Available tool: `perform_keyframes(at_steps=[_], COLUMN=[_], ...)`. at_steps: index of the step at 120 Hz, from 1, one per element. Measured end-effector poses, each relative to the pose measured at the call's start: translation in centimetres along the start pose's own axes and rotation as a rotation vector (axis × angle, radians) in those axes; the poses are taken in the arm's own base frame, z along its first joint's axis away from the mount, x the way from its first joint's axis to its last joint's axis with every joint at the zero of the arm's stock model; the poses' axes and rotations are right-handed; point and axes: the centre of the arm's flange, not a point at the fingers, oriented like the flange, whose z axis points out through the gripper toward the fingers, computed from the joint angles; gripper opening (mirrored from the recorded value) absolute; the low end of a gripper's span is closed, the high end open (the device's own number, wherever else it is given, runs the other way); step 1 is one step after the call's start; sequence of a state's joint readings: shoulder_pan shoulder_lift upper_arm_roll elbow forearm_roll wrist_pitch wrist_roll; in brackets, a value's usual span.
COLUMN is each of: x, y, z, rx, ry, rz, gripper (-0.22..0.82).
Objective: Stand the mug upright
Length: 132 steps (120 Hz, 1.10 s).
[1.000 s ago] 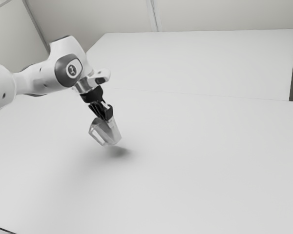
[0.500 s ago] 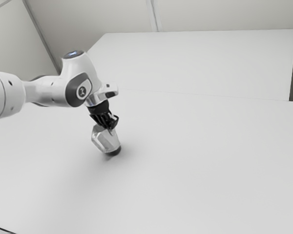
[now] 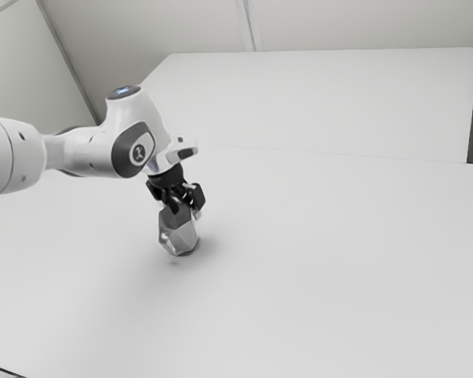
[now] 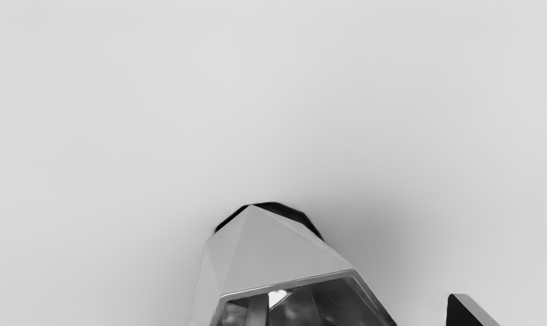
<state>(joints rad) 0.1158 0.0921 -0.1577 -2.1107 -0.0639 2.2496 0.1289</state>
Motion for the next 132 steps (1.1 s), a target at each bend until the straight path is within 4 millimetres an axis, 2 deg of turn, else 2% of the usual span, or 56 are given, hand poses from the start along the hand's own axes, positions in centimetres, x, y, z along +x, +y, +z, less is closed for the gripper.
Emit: perform_keyframes(at_steps=[13, 29, 47, 62, 83, 100, 132], x=[0.2, 2.0, 5.7, 7.7, 8.3, 7.6, 7.0], y=[0.2, 0.3, -0.2, -0.4, -0.5, -0.5, -0.3], z=[-2.4, -5.9, -11.7, -16.5, -21.3, -22.2, -22.0], rx=[0.005, -0.004, -0.017, -0.019, -0.016, -0.015, -0.023], ry=[0.023, 0.046, 0.08, 0.099, 0.095, 0.051, 0.008], rz=[-0.005, -0.012, -0.018, -0.015, -0.012, -0.015, -0.018], gripper=[0.49, 0.55, 0.58, 0.59, 0.6, 0.6, 0.6])
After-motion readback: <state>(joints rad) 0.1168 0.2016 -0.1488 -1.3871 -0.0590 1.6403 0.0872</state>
